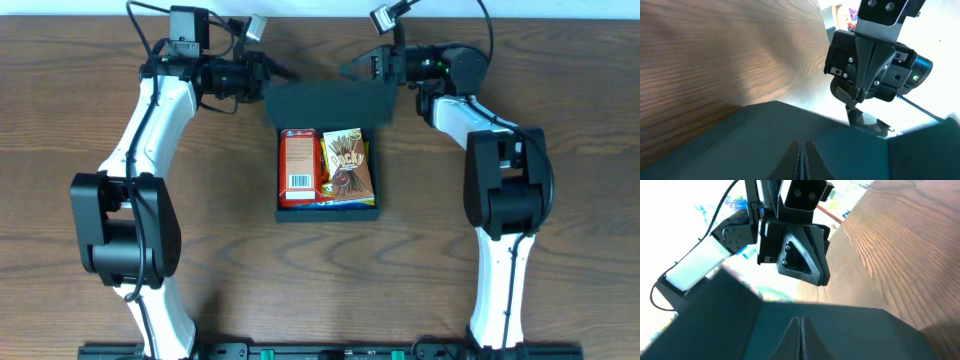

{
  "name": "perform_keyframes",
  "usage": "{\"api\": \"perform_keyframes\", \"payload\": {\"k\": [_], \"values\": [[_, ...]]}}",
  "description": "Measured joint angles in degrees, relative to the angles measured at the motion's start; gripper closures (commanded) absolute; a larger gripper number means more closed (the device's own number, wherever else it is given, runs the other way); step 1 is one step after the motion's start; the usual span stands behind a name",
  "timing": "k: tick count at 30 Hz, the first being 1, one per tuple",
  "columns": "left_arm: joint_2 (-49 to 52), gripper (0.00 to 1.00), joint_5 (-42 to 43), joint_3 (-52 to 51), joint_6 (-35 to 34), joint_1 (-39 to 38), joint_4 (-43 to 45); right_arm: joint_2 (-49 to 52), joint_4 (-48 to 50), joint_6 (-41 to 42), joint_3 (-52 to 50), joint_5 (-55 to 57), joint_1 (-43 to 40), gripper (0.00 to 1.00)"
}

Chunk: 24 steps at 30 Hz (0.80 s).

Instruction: Pack container

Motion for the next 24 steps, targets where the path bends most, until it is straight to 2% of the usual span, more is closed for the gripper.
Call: {"api": "perform_keyframes", "payload": {"k": [6,13,16,20,22,24], "values": [[0.00,0.94,-3.06,0.00,1.18,0.00,-0.46,0.00,0.02,0.09,0.00,0.00,-3.80,0.98],[0.00,0.94,-18.18,0.00,0.61,0.00,-2.01,0.00,-3.06,-5.97,0.00,0.00,-10.03,0.99],[0.00,0.94,-21.88,0.00,0.44,0.00,-2.25,0.00,-14.51,-13.09,0.00,0.33,-10.97,0.98],[0.00,0.94,-25.03,0.00,0.24,-0.20,-3.91,0.02,-45.75,-31.23,0.20,6.64,-11.13,0.98],[0.00,0.94,-27.54,0.00,0.07,-0.63,-6.21,0.15,-56.87,-39.06,0.07,12.68,-11.06,0.98],[0.00,0.94,-30.12,0.00,-0.04,-1.29,-8.68,0.37,-61.53,-44.65,0.02,18.27,-10.95,0.98]]}}
